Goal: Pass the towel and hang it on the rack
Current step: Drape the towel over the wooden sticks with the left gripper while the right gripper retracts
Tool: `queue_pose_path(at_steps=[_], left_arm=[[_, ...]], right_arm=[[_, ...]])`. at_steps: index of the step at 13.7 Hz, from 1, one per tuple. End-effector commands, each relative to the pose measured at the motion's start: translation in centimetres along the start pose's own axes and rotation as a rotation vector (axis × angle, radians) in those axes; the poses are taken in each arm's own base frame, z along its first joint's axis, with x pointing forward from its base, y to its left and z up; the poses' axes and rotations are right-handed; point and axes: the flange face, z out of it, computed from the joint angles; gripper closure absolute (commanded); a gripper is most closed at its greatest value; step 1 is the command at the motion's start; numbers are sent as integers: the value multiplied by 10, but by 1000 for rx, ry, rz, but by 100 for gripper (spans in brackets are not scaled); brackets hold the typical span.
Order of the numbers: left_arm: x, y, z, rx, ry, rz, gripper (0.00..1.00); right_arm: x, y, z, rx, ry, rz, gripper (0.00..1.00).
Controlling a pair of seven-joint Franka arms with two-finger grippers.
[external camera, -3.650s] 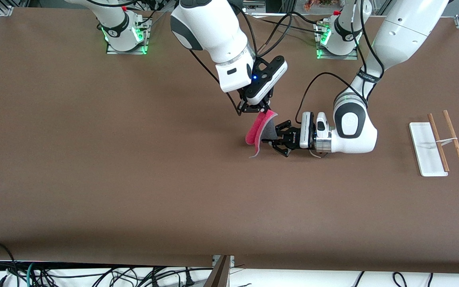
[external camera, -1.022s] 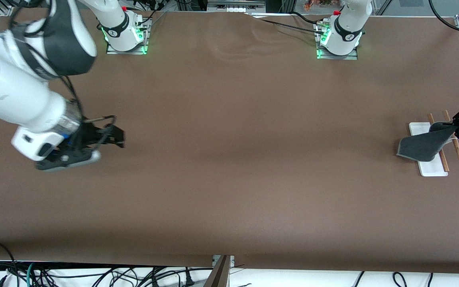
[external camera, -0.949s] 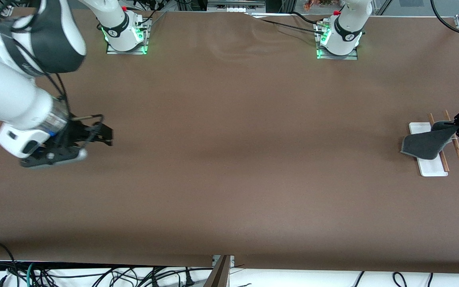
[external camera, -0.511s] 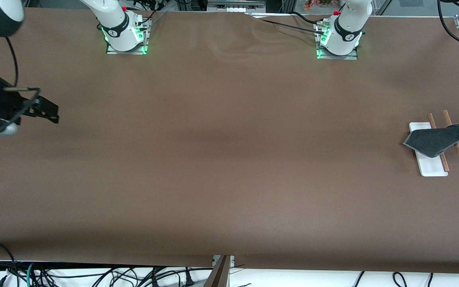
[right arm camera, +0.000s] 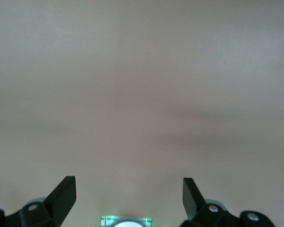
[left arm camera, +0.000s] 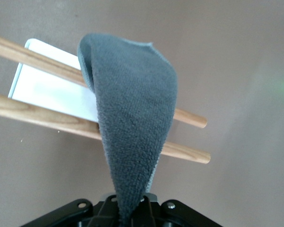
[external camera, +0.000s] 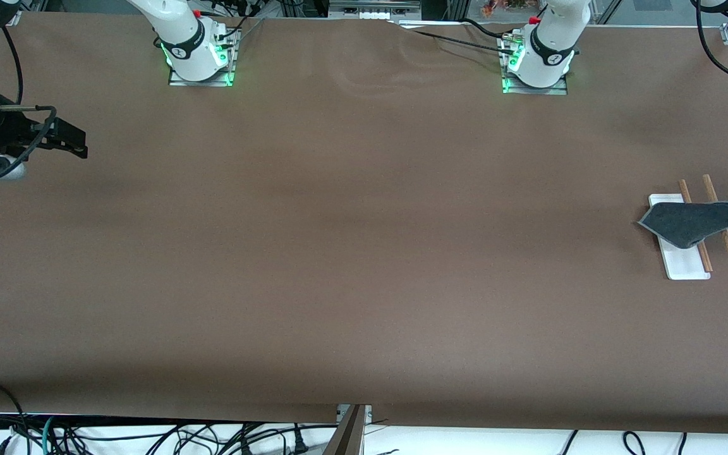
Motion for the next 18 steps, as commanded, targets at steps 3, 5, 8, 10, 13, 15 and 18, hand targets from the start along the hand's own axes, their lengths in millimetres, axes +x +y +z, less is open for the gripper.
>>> queue_pose_path(at_steps=[3,5,8,10,13,15,18], left_arm=[[-7,-14,14,6,-17,28,1],[-7,-16,12,23,-19,29,0],[-20,-19,11,66,-13,10,0],[-24,-19,4,90,-15,1,0],[-40,-16,-15,128,-22,-25,0],[-70,-8,-22,147,-12,-74,0],[-65,1,-63,210,-14,-101,0]], right_arm=[[-6,37,11,1,-23,59,0],[-6,38,12,4,-19,69,0],[-3,32,14,3,7,50,0],[3,27,18,5,-5,41,0],[7,27,22,5,-6,35,0],[8,27,22,4,-3,36,0],[9,27,20,4,0,37,0]])
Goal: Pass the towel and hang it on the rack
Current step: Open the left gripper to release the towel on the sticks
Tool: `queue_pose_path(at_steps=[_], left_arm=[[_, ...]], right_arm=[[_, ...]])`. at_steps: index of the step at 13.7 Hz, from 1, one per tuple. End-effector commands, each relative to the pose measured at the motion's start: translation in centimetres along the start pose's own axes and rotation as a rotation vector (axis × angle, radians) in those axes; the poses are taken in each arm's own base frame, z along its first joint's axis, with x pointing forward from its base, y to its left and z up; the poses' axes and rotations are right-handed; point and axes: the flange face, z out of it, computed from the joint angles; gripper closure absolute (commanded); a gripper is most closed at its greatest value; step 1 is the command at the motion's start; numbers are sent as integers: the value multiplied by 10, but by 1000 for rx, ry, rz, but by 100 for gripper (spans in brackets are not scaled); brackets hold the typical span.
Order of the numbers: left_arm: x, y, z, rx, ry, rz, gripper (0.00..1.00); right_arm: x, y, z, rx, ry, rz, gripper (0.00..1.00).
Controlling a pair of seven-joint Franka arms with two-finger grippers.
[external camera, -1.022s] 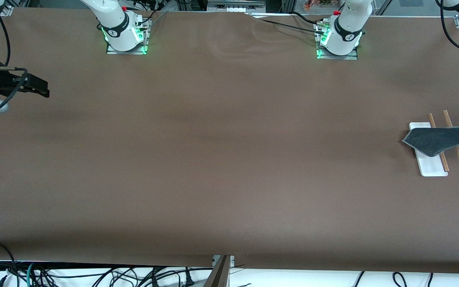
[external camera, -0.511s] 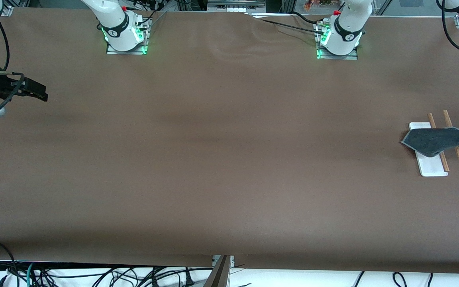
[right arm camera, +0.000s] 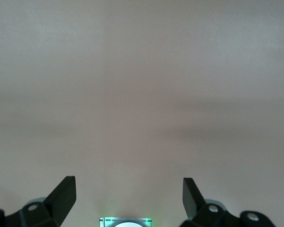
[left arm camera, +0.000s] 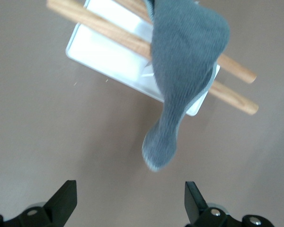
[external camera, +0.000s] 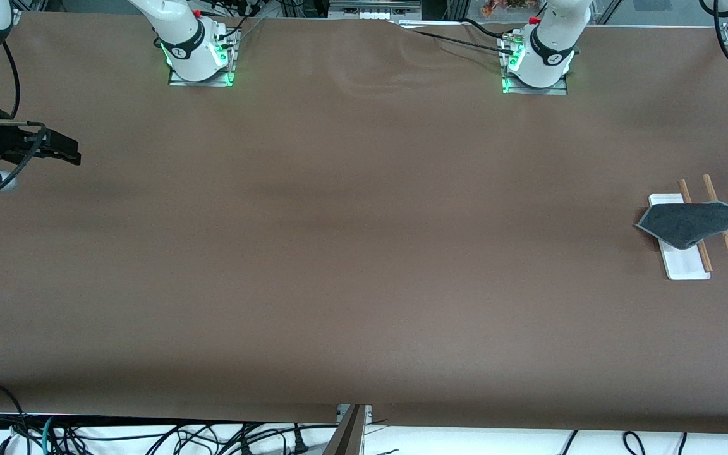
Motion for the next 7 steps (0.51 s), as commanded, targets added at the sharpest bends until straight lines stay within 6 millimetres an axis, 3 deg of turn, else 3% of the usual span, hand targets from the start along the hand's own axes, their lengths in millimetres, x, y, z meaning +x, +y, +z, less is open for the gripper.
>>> queue_pose_path(at_steps=[1,4,6,7], left_arm=[[15,6,-51,61,-9,-15,0],[46,15,-81,70,80,-81,0],[102,24,-107,60,70,-102,0],[140,33,-124,56,56,-68,0]], right_arm=[[0,2,-2,-4,11,-2,0],[-1,2,-3,-4,13,-2,0],[-1,2,-3,-4,11,-2,0],[-1,5,-3,-3,11,-2,0]])
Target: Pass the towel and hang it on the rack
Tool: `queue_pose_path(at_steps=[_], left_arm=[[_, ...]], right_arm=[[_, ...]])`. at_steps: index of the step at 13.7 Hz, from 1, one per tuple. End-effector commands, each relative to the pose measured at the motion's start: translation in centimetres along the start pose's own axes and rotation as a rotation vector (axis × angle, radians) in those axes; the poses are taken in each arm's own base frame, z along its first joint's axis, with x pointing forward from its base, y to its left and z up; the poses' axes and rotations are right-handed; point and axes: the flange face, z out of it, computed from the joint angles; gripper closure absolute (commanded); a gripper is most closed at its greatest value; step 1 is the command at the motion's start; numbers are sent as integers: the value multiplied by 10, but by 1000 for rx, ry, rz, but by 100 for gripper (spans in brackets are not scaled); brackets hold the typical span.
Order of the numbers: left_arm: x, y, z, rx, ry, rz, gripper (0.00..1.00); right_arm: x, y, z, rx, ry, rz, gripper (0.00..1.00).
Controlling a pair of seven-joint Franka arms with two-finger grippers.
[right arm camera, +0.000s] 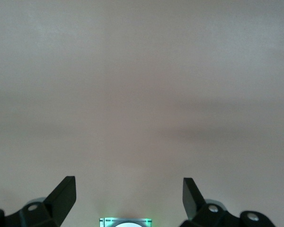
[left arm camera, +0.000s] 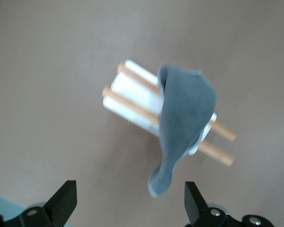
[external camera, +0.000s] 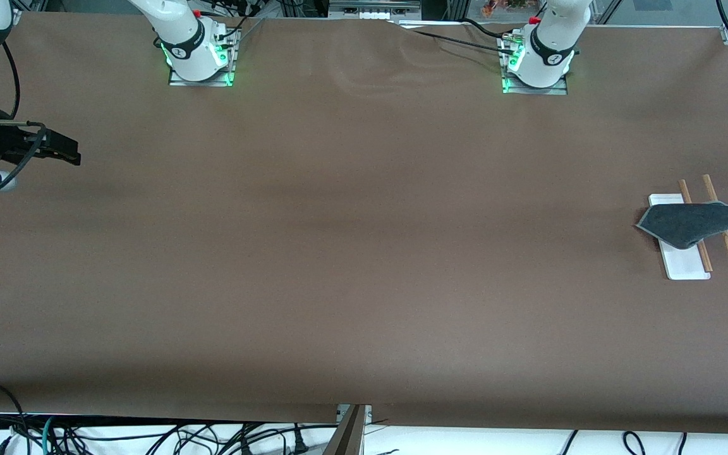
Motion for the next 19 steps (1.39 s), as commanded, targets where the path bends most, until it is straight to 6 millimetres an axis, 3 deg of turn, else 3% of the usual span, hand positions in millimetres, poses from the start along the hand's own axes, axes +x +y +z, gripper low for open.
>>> queue_pose_path(at_steps=[1,4,5,7,10,13,16,19], left_arm=[[90,31,-40,-18,-25,18,0],[165,79,-72,-78,-56,-76,0],[199,109,-93,-47,-76,-116,0],[212,144,-109,-37,-84,-287,0],[249,198,-119,6,-78,-533,0],[272,252,-128,109,77,-884,0],[284,270,-126,-16,164,-1023,0],[285,272,-126,-30,167,-1035,0]], right_arm=[[-1,6,-2,-3,8,7,0],[1,6,0,2,10,14,0],[1,6,0,2,7,6,0],[1,7,-1,-4,12,5,0],[0,1,-2,-7,15,-5,0],[1,4,-2,-7,14,-1,0],[1,3,-2,-7,14,-2,0],[1,2,-2,-8,16,-4,0]])
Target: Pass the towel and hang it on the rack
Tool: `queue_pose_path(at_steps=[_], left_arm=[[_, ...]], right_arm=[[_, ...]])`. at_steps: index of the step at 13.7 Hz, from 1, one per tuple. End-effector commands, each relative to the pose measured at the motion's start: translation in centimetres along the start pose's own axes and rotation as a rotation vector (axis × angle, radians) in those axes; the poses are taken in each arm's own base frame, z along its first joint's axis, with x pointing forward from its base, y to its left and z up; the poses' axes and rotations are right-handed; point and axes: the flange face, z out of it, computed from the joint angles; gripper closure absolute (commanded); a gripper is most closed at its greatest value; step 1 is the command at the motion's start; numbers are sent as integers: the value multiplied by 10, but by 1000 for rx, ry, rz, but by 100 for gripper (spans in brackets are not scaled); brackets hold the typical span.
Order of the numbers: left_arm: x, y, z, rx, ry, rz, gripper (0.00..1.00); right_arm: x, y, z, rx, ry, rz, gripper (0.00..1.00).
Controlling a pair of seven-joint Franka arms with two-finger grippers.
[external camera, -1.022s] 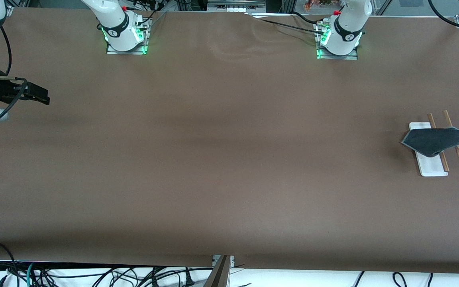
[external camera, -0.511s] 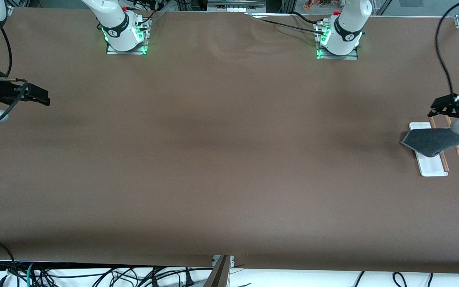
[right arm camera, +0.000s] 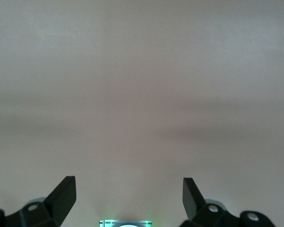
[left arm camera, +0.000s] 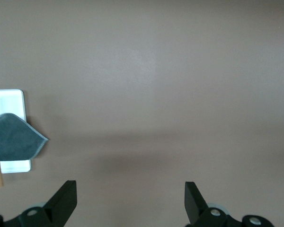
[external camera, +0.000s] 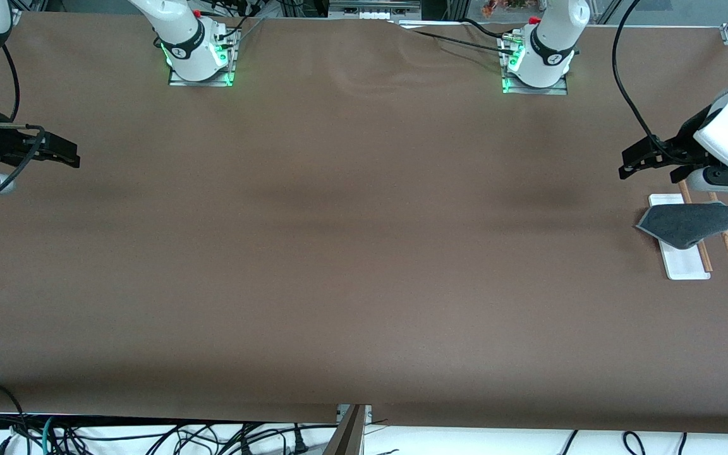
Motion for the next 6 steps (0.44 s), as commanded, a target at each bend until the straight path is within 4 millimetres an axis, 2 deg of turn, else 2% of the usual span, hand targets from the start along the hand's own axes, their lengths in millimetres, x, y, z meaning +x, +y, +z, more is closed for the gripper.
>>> queue_pose_path(at_steps=[1,3,6], left_arm=[[-6,-3,0,-9,10,-28,0],[-7,-6,0,68,9,-5,0],[-10,0,0,82,9,17,0]], right_arm=[[-1,0,-4,-8,16,-8,0],[-2,0,-5,-8,17,-8,0],[-2,-1,-5,-8,17,-9,0]])
